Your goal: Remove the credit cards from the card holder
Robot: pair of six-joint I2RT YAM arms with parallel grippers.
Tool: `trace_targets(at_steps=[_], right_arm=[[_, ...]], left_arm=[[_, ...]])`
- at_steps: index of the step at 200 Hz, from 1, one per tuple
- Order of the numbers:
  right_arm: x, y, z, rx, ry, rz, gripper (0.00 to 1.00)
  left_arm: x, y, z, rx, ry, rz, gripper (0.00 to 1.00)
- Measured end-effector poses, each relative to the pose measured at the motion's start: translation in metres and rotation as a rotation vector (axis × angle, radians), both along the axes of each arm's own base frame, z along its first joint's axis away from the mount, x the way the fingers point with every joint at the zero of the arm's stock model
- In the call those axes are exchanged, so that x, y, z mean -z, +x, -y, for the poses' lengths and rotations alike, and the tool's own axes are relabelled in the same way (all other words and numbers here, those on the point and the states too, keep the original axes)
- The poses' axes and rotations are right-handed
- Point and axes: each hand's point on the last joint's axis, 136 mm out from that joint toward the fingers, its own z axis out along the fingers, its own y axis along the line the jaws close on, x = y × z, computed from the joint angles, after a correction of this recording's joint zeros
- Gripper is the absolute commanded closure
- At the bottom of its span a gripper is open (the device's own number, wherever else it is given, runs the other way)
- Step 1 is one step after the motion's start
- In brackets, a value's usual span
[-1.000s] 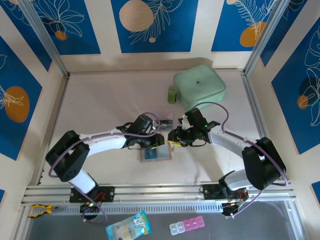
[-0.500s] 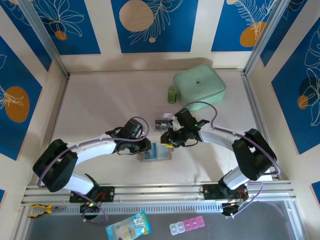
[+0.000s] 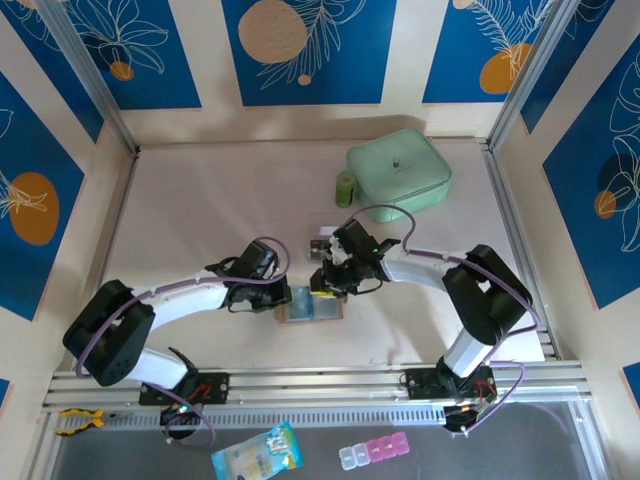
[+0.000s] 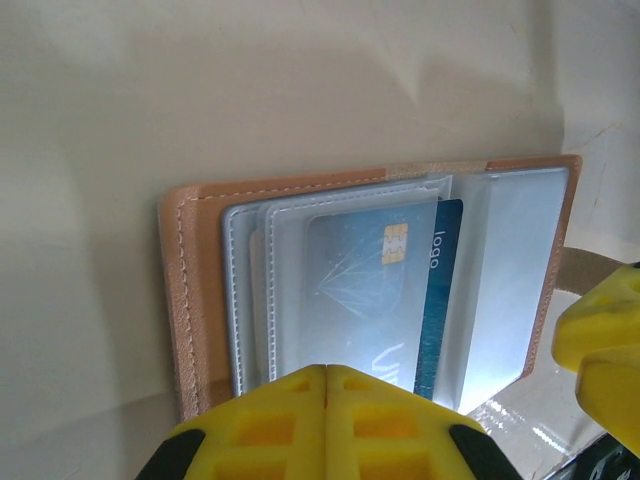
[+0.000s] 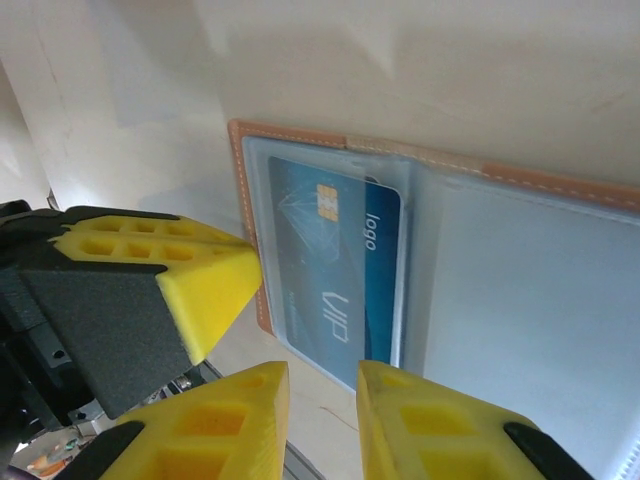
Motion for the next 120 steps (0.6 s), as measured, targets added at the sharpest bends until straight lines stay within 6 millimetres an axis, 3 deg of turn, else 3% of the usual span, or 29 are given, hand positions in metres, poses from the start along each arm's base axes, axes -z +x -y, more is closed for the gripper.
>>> trace_targets(at_steps=[120], right_arm=[[0.016, -0.005, -0.021, -0.047, -0.007, -0.041, 0.75]], left_arm=[[0.010, -0.006, -0.009, 0.006, 0.025, -0.017, 0.98]])
